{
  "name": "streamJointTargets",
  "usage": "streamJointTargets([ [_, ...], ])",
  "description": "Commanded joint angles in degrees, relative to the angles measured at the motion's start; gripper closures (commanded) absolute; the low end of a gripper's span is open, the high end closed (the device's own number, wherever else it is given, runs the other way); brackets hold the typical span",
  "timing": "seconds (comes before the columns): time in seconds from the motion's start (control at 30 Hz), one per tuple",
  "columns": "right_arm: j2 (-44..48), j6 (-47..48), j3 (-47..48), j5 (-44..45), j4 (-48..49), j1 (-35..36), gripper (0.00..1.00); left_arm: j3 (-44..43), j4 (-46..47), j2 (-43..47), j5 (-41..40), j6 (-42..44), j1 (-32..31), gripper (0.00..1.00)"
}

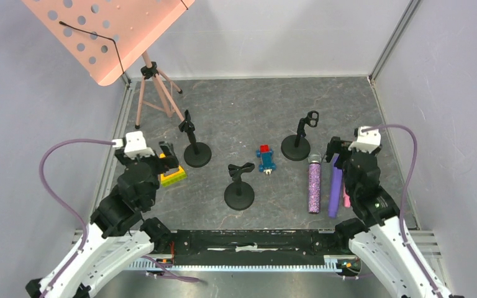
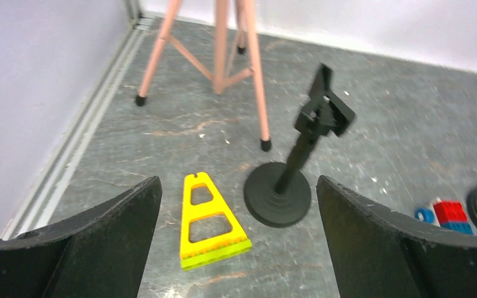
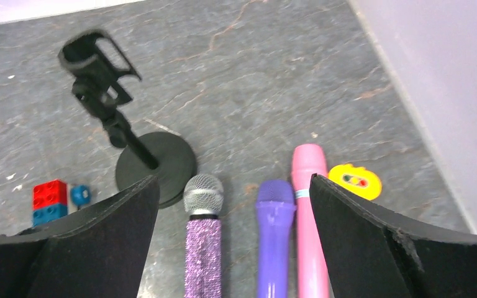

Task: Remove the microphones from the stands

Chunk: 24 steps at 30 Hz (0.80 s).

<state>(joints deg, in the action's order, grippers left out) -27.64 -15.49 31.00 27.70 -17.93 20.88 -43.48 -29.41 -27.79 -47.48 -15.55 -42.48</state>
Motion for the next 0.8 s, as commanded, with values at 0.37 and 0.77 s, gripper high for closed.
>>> streamJointTargets([
  [0.37,-15.0,9.5,18.7,3.0,-2.4,-3.5,0.02,-3.5,3.2,-11.9,41.7,-2.4,45.3,0.0],
  [0.77,-27.3,11.1,37.4,-26.3,-6.2,-26.4,0.02,-5.9,1.9,-9.6,40.6,-8.9,51.0,0.0],
])
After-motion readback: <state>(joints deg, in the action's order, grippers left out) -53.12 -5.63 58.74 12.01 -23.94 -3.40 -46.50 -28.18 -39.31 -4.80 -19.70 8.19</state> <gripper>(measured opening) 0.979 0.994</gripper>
